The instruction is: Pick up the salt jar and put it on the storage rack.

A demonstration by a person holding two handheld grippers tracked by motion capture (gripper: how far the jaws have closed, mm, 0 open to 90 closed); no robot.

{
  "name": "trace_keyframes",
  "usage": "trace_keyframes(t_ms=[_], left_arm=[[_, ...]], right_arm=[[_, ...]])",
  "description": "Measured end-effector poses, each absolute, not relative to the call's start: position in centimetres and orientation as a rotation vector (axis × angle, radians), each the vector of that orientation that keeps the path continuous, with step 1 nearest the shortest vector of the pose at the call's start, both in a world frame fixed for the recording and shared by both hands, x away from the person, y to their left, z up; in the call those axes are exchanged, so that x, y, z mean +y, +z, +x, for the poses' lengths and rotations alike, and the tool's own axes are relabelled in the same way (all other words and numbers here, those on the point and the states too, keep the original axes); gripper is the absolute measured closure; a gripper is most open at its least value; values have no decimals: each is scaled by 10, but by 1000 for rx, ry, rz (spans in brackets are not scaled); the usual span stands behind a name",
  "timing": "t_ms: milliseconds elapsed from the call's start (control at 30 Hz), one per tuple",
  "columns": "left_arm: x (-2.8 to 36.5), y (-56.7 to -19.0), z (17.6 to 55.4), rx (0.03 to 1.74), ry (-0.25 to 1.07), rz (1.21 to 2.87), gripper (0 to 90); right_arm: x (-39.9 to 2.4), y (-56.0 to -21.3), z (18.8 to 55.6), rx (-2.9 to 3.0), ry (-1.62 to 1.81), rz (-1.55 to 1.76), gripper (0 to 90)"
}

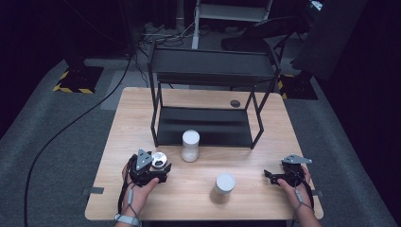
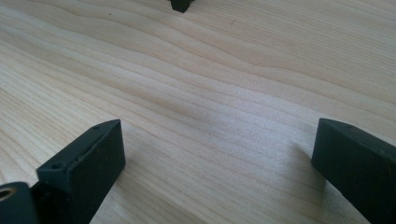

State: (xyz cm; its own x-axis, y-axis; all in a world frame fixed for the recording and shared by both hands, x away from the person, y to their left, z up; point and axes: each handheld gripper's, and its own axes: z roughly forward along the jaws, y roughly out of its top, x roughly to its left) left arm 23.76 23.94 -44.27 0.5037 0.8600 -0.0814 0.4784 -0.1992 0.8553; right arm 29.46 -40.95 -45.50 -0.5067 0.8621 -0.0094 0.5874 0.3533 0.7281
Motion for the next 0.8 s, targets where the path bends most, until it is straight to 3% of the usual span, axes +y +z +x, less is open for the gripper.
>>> trace_keyframes(t_ms=[200, 367, 800], left_arm=[[235, -446, 243, 1114, 525, 1883, 129], [226, -445, 241, 1084, 582, 1939, 292], [225, -428, 248, 1051, 559, 1974, 300]], right_arm=[[-410, -455, 295, 2229, 956, 1270, 26], [-410, -455, 295, 2229, 956, 1269, 26], [-409, -455, 295, 2229, 955, 1270, 26]])
